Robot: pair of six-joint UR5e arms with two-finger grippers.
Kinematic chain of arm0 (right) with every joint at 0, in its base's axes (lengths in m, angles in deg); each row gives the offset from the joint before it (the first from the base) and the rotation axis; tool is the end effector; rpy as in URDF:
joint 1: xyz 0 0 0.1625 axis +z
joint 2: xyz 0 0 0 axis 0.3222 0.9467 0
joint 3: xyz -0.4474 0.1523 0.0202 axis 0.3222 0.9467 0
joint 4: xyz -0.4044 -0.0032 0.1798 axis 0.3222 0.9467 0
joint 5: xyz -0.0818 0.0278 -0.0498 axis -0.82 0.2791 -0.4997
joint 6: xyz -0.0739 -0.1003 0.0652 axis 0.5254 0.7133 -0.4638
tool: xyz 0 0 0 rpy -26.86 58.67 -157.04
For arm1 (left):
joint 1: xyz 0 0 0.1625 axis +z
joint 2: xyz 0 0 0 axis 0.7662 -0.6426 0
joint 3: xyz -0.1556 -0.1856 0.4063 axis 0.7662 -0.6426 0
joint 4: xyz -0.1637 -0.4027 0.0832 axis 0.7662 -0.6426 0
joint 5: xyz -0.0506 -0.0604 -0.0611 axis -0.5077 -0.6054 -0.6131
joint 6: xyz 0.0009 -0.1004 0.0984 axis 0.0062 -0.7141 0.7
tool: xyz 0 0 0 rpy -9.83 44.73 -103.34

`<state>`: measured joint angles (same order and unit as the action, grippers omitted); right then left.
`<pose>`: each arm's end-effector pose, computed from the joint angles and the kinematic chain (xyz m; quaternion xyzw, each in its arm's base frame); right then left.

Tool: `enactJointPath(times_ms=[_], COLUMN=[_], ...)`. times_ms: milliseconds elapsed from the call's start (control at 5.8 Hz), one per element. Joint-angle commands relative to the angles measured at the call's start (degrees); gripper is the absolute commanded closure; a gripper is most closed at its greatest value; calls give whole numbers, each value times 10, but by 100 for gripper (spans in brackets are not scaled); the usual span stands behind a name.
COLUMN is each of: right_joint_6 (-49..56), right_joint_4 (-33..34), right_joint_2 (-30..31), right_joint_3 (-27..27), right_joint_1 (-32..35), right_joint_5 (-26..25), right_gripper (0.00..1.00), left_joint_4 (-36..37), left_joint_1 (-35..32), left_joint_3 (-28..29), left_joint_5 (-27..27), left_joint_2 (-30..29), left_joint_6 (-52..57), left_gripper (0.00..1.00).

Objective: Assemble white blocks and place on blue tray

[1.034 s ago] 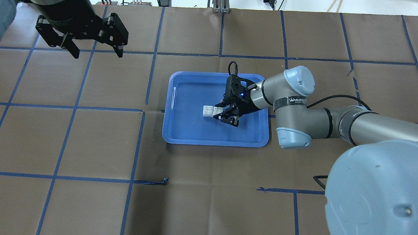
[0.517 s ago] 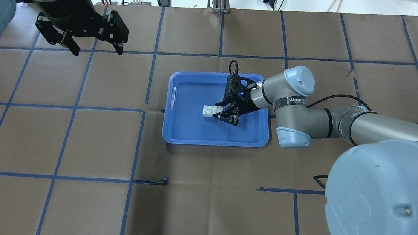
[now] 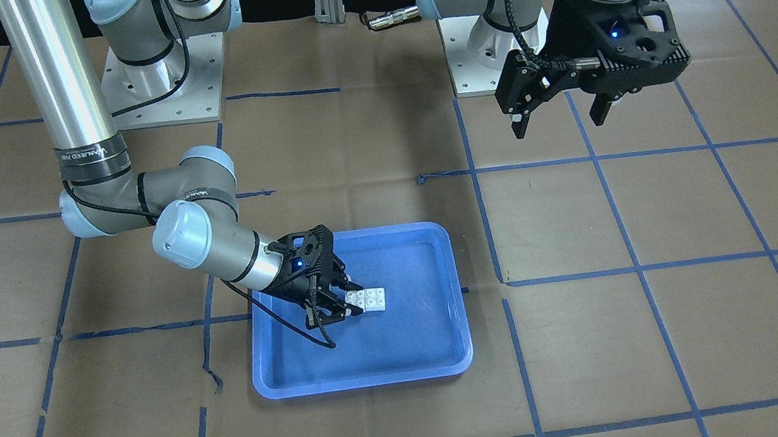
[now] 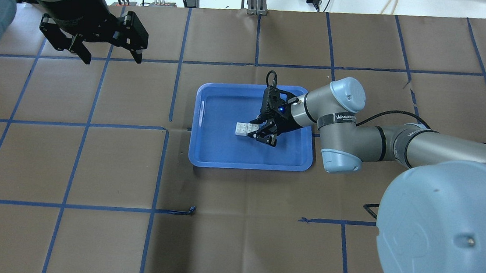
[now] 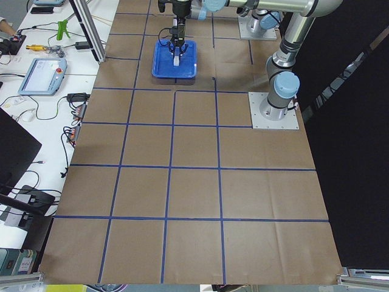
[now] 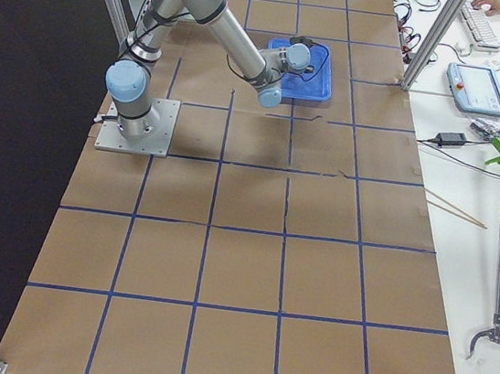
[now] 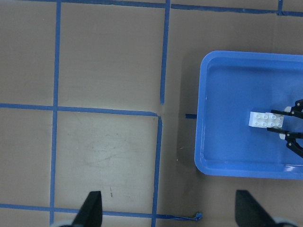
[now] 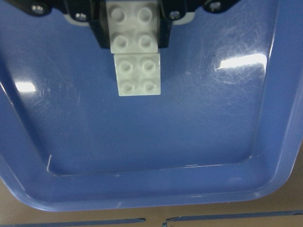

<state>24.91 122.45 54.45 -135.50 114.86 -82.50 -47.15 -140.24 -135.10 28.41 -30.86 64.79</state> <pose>0.2871 -0.5874 0.1236 -0.6314 0.6910 -0.2684 0.2277 -0.1336 -0.5324 0.5232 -0.0343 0.9985 -0.0413 0.0053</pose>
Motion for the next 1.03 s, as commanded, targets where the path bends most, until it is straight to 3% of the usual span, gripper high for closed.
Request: enactJointPath(times_ms=[0,345,517,690,862], right_joint_6=[0,-4,-5,-23,-39], right_joint_4=[4,7,5,5,5], right_joint_2=[-2,-1,-1,1,4], right_joint_3=[1,1,1,3,5], right_joint_1=[0,0,0,0,0], right_joint_5=[-1,-1,0,0,-2], right_gripper=[71,69,42,2,0], left_joint_4=[0,-1,-1,-1,1], left_joint_1=[0,0,0,0,0], left_joint_3=[0,-1,-4,-5,-7], left_joint_5=[-1,2,3,2,4], left_joint_2=[1,2,1,2,2], left_joint_6=[0,0,0,1,1], left_gripper=[1,1,1,1,1])
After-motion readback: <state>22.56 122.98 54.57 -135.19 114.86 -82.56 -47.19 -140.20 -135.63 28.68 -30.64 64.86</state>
